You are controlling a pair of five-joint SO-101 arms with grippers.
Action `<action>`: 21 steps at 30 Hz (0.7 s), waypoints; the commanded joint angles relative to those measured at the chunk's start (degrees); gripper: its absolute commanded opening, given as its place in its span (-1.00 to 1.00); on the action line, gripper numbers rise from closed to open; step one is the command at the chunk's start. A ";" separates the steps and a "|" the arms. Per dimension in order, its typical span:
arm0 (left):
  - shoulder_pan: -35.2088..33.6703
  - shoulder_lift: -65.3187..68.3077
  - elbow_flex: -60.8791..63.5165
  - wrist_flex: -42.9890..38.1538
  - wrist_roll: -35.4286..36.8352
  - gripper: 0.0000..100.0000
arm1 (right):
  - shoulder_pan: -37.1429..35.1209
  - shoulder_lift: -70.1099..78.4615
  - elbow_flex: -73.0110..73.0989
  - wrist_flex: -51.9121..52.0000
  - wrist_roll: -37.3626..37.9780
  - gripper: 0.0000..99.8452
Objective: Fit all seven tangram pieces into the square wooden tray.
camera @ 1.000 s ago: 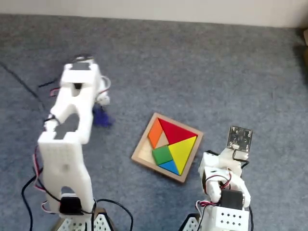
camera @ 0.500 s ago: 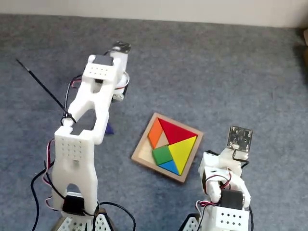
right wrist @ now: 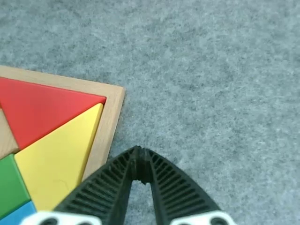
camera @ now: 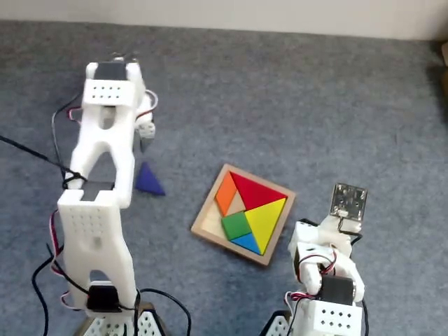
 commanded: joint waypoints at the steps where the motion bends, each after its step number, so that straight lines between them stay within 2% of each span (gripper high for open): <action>1: -3.74 -3.65 2.33 0.79 5.01 -0.83 | 0.75 -0.22 5.67 0.31 -0.09 -0.99; 3: -4.62 -3.65 5.23 0.79 8.44 -0.76 | 0.75 -0.22 5.67 0.31 -0.09 -0.99; 7: -4.79 -3.65 10.24 0.79 11.43 -0.53 | 0.75 -0.22 5.67 0.31 -0.09 -0.99; 10: -4.79 -3.65 11.74 0.79 13.71 -0.43 | 0.75 -0.22 5.67 0.31 -0.09 -0.99; 17: -4.35 -3.56 17.80 0.70 14.07 -0.42 | 0.84 -0.22 5.67 0.31 -0.09 -0.99; 21: -4.26 -3.56 24.04 -3.69 14.07 -0.42 | 1.71 -0.31 5.67 0.31 -0.09 -0.99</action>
